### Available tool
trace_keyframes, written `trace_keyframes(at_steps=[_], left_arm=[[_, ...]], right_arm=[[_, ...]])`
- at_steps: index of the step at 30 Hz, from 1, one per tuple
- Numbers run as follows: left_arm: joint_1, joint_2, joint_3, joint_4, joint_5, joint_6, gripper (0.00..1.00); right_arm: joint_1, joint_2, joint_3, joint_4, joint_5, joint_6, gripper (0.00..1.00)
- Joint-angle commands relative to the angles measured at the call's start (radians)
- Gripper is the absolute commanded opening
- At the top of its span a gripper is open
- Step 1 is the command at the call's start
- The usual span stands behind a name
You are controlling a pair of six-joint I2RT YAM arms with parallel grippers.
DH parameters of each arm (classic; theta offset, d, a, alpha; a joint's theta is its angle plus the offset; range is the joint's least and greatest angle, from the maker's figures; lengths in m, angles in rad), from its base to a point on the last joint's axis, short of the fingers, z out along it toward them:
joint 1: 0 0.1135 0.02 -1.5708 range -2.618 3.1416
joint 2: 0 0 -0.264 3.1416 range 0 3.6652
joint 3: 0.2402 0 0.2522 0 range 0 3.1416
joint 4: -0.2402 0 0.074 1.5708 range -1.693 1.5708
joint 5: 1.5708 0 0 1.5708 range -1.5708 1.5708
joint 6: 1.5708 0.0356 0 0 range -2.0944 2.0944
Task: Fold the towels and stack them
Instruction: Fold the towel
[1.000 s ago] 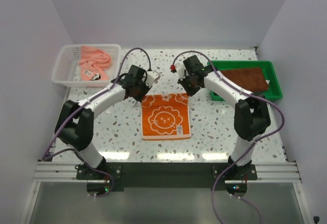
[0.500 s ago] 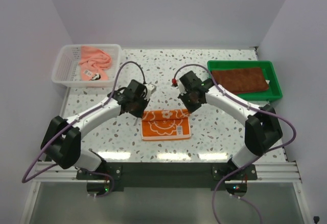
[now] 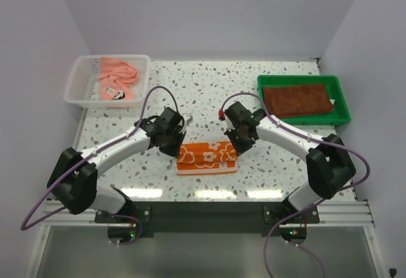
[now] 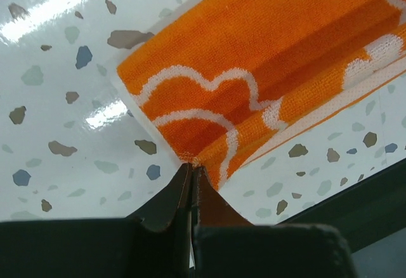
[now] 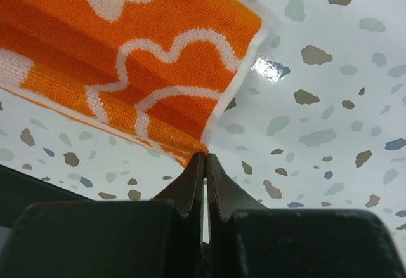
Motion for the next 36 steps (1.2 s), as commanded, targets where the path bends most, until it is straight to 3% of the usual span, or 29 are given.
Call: trace_keyframes(at_steps=[1,17,23,28,32,36], left_arm=[[0.003,-0.015,-0.025,-0.087,-0.037,-0.042,0.0],[-0.009,0.008,-0.074,-0.064,-0.022,-0.084,0.0],[-0.023,-0.008,-0.093,-0.052,-0.013,-0.095,0.06],[-0.026,-0.052,-0.123,-0.05,0.004,-0.124,0.18],[-0.045,-0.116,-0.168,-0.029,0.013,-0.17,0.35],[-0.069,-0.213,-0.225,0.008,0.058,-0.252,0.41]], right_arm=[[0.001,-0.054,-0.011,-0.035,0.017,0.022,0.0],[0.047,-0.022,-0.055,-0.018,-0.03,0.062,0.0],[0.049,-0.007,-0.087,-0.011,-0.032,0.093,0.0],[0.063,-0.036,-0.104,-0.006,-0.058,0.111,0.07],[0.107,-0.074,-0.133,0.0,-0.075,0.137,0.18],[0.162,-0.123,-0.179,0.014,-0.081,0.194,0.25]])
